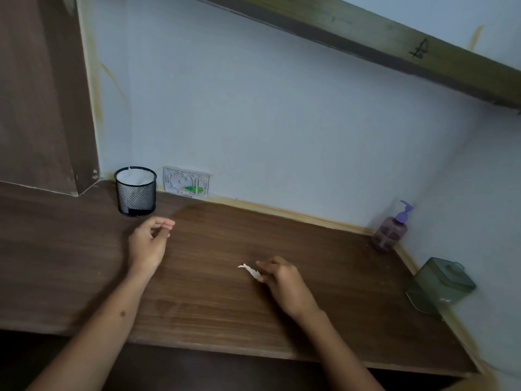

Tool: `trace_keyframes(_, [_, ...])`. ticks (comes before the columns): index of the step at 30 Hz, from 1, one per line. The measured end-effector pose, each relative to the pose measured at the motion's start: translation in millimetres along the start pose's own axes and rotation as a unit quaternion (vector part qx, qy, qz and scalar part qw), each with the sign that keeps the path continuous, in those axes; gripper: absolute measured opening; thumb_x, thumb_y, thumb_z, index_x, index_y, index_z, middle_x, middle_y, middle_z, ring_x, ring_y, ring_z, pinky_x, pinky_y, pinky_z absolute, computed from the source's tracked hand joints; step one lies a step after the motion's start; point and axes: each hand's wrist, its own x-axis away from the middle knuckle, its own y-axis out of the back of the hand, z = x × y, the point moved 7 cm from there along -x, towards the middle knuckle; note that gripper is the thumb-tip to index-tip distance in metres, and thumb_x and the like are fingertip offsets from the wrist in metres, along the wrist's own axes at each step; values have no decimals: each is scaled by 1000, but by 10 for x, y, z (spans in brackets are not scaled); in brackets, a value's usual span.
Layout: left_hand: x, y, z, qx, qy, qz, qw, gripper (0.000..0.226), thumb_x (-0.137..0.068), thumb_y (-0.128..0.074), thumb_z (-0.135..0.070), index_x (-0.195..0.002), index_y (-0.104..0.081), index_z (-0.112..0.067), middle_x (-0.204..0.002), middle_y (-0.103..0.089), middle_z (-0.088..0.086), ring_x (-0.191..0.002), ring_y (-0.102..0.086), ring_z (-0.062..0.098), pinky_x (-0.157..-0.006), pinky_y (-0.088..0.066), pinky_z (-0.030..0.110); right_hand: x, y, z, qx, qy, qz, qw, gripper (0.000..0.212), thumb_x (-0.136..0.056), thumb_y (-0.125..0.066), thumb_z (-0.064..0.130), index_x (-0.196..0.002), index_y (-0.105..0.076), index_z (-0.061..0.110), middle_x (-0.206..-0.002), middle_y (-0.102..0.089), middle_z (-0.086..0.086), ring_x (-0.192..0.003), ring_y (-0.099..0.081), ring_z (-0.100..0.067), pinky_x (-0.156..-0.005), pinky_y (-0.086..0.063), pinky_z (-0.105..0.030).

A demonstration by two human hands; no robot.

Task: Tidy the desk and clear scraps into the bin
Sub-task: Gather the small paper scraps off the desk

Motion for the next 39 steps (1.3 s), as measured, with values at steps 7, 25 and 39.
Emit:
trace_keyframes(7, [-5,-8,2,6,5,-8,1000,36,-87,-54,5,-78,-64,-29,-87,-68,2,-73,-63,15,-63,-45,13,-399,-292,363,41,28,-19,999,26,-92,-49,2,-103,-72,6,-98,-56,-14,-90,-58,-32,-78,-44,-33])
trace_keyframes(25, [-36,-23,57,-5,0,-5,1000,36,-84,-54,8,-79,-65,-27,-85,-69,1,-78,-64,21,-65,-42,9,-770,120,-201,88,-116,-25,989,28,-99,-43,14,-107,-63,-4,-117,-55,-17,-109,-54,-32,-92,-43,-37])
trace_keyframes(39, [13,23,9,0,11,-15,1000,28,-86,-54,7,-82,-66,-18,-84,-67,4,-62,-60,-9,-64,-42,7,99,-315,635,94,162,22,982,61,-98,-20,53,-125,-58,14,-126,-58,-6,-114,-53,-23,-101,-42,-31])
